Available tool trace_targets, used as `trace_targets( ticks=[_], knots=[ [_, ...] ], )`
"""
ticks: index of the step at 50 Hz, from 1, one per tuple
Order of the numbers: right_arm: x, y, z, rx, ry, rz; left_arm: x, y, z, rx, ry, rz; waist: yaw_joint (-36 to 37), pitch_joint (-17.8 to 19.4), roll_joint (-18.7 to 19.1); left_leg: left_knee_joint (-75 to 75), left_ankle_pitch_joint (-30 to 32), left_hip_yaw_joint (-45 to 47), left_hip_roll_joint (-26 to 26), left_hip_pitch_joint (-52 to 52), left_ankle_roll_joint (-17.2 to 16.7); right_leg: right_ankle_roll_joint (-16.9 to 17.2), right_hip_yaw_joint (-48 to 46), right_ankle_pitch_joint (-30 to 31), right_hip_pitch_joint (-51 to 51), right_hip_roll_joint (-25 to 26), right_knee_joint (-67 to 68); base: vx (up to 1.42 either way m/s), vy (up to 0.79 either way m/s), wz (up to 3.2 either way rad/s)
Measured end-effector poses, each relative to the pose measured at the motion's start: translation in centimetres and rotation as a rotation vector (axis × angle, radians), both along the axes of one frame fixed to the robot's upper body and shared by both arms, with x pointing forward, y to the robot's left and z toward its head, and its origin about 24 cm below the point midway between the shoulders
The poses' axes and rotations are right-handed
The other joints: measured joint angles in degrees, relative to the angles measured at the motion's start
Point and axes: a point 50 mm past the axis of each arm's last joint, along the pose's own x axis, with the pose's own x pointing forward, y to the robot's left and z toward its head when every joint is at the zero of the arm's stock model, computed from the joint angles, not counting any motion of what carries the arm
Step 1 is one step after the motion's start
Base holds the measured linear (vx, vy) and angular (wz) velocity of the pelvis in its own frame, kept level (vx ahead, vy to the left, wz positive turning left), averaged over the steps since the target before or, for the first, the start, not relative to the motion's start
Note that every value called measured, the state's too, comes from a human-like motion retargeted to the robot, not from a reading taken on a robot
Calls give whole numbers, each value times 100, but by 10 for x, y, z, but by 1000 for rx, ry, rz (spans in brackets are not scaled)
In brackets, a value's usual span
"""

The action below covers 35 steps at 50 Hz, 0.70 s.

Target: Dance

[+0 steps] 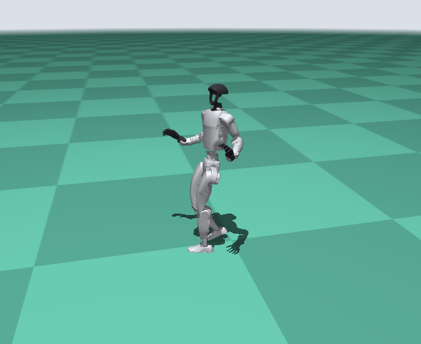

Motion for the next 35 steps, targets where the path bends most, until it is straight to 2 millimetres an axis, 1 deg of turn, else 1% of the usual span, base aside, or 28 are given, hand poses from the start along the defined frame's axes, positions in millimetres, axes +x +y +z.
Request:
trace_targets(
  ticks=[1,2,3,4,5,6,7,8,9,10,12,13,15,17,18,20,22,23,25,27,28,31,32,33,35],
  knots=[
    [-3,5,-9,15,67,64,1,-8,-10,-43,28,-37,-77,13,-93,29,-32,-15,-41,-67,56,141,43,39,2,51,-579,4,-45,34],
    [-5,12,-17,32,126,132,3,-16,-18,-83,50,-73,-170,24,-188,60,-63,-30,-83,-132,109,131,87,129,0,97,-1171,-3,-45,46],
    [-5,20,-24,51,171,211,5,-24,-25,-121,57,-108,-293,32,-291,96,-93,-47,-127,-193,156,-179,134,324,-10,134,-1789,-4,-43,70],
    [-5,31,-30,76,202,297,9,-35,-31,-166,65,-155,-442,33,-355,149,-112,-77,-140,-233,192,-191,680,424,77,381,-2239,-2,-43,93],
    [-6,42,-35,103,224,385,14,-47,-38,-216,74,-208,-604,30,-401,211,-125,-115,-137,-264,222,-55,1477,478,213,732,-2606,3,-41,36],
    [-5,59,-38,147,213,498,19,-59,-46,-278,76,-248,-546,2,-337,416,-222,62,34,-360,243,-231,-206,214,452,222,-2629,4,-38,-3],
    [-4,76,-40,188,193,608,26,-74,-53,-345,75,-293,-574,-5,-322,628,-289,151,109,-450,278,-347,-1189,80,640,-51,-2735,3,-32,8],
    [-2,95,-39,226,158,717,34,-90,-59,-424,68,-350,-776,30,-404,854,-295,66,-7,-530,340,-346,-770,206,721,150,-3006,-3,-32,65],
    [4,116,-36,258,113,826,42,-98,-59,-458,67,-448,-919,63,-430,1155,-332,124,-32,-674,423,-314,-607,297,777,185,-3204,-11,-33,81],
    [10,136,-30,287,63,934,50,-102,-55,-467,73,-567,-1032,94,-426,1494,-384,254,-13,-850,515,-267,-571,371,819,138,-3367,-23,-33,22],
    [28,180,-9,315,-71,1151,76,-111,-42,-419,29,-708,-1074,45,-530,2350,-299,614,-23,-1443,758,-343,-1098,297,804,31,-3468,-31,-26,-6],
    [37,201,7,317,-142,1253,87,-116,-33,-416,-52,-737,-1141,21,-597,2867,-229,841,-4,-1809,883,-312,-1116,298,750,10,-3490,-29,-26,-1],
    [48,242,38,309,-272,1436,106,-129,-23,-448,-167,-791,-1177,-20,-599,3869,-26,1068,247,-2484,980,-298,-1119,335,707,156,-3543,-22,-39,-13],
    [52,274,68,268,-385,1568,131,-147,-13,-478,-220,-849,-1196,-100,-492,4698,295,825,377,-3061,980,-413,-1213,369,688,426,-3613,-11,-32,-27],
    [54,287,81,241,-427,1607,145,-157,-5,-489,-256,-867,-1176,-165,-449,4987,535,642,290,-3310,980,-450,-1248,379,670,509,-3654,-5,-6,-36],
    [58,309,103,183,-480,1648,173,-171,15,-495,-339,-879,-1102,-261,-397,5237,916,366,-140,-3611,980,-381,-1274,362,647,448,-3649,3,9,-42],
    [67,324,124,91,-511,1620,198,-174,38,-441,-389,-876,-1007,-265,-441,5293,614,342,-53,-3742,980,-431,-1243,323,610,423,-3557,5,-11,-41],
    [72,333,134,36,-520,1582,208,-174,51,-401,-409,-874,-929,-227,-441,5221,422,295,91,-3757,980,-477,-1180,310,597,449,-3508,6,-15,-45],
    [85,342,150,-60,-547,1477,224,-168,76,-317,-444,-847,-814,-187,-501,4676,139,206,224,-3618,980,-485,-1070,280,654,342,-3455,12,-7,-43],
    [100,338,164,-124,-584,1361,234,-157,99,-242,-471,-801,-729,-166,-593,3651,-8,98,359,-3285,912,-473,-947,231,749,199,-3421,17,-3,-27],
    [108,333,172,-146,-611,1296,238,-152,112,-210,-485,-779,-668,-139,-614,3065,-23,63,508,-3082,821,-491,-894,206,796,178,-3408,17,-5,-24],
    [133,308,191,-170,-663,1094,242,-131,148,-121,-529,-702,-403,18,-569,1346,259,-416,714,-2279,426,-526,-730,98,999,116,-3305,25,-6,-31],
    [142,298,195,-164,-671,1030,241,-124,158,-97,-547,-677,-313,67,-550,915,340,-525,759,-2007,238,-526,-679,56,1070,70,-3259,31,-2,-36],
    [149,287,198,-150,-674,969,238,-116,166,-78,-563,-656,-203,84,-521,599,489,-688,764,-1742,-67,-520,-613,13,1131,26,-3208,36,1,-38],
    [162,260,205,-106,-688,837,229,-100,181,-56,-587,-637,-66,135,-431,220,464,-168,873,-1277,-442,-509,-571,-66,1268,-68,-3031,46,4,-19]
  ],
)
